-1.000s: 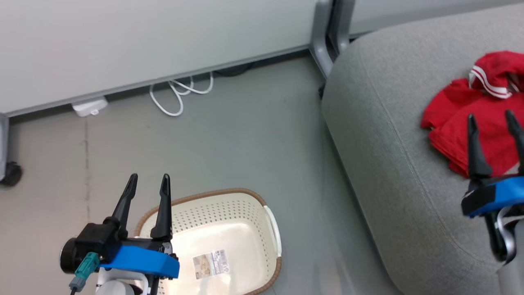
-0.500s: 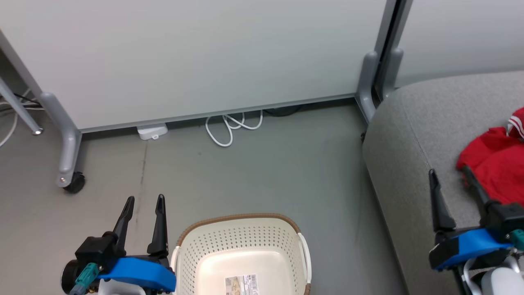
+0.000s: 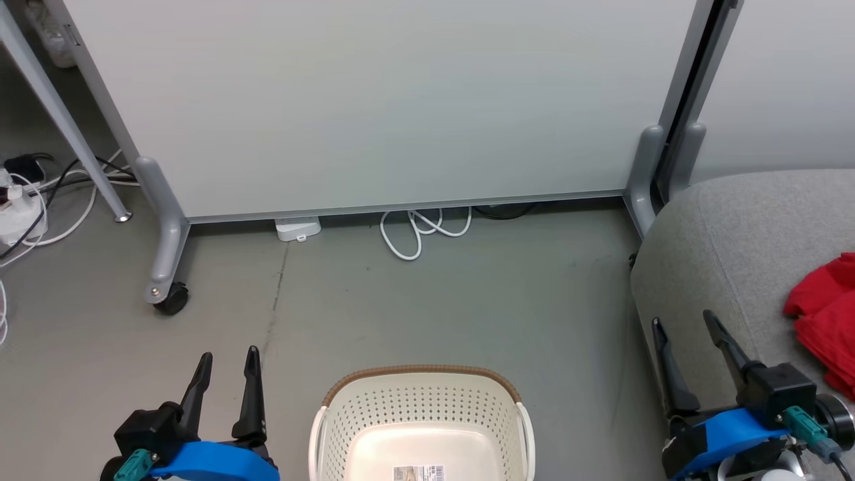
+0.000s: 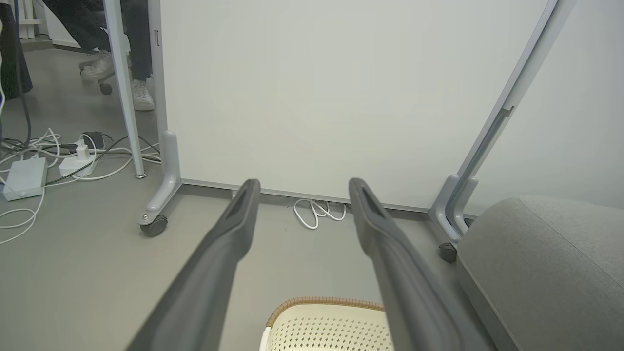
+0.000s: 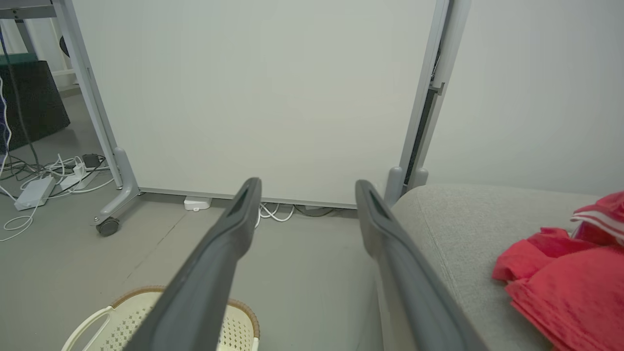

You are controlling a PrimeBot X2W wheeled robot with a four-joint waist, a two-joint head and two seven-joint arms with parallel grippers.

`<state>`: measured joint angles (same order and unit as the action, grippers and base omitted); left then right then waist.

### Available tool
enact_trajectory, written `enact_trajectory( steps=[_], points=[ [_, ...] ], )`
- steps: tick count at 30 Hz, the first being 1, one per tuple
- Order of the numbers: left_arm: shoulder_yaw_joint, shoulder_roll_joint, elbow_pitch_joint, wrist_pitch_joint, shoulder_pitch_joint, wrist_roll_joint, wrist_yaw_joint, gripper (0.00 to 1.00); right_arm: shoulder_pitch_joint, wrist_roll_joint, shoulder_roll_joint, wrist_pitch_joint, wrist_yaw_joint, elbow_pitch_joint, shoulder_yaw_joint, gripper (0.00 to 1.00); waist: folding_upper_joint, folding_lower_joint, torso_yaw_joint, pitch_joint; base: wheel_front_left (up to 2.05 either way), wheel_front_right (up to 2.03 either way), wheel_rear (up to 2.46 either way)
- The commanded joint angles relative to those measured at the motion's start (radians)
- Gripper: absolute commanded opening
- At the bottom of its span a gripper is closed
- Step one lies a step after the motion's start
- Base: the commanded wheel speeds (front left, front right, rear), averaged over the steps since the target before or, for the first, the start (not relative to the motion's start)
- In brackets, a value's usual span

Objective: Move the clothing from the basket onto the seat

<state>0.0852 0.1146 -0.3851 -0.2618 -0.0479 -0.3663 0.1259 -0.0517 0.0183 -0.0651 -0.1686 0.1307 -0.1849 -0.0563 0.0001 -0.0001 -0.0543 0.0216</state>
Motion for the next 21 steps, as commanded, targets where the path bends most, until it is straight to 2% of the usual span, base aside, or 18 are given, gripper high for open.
enact_trajectory(
  steps=[1, 21],
  points=[
    [0.000, 0.006, -0.007, -0.005, 0.004, 0.004, 0.008, 1.00, 0.020, -0.005, 0.005, -0.003, 0.000, -0.005, 0.002, 1.00, -0.0001, 0.0001, -0.006, 0.004, 0.00, 0.00, 0.00],
    [0.009, -0.006, -0.023, -0.005, 0.022, 0.049, 0.008, 1.00, 0.035, 0.025, 0.016, -0.019, 0.000, -0.037, 0.012, 1.00, -0.0001, 0.0001, -0.029, 0.027, 0.00, 0.00, 0.00]
  ],
)
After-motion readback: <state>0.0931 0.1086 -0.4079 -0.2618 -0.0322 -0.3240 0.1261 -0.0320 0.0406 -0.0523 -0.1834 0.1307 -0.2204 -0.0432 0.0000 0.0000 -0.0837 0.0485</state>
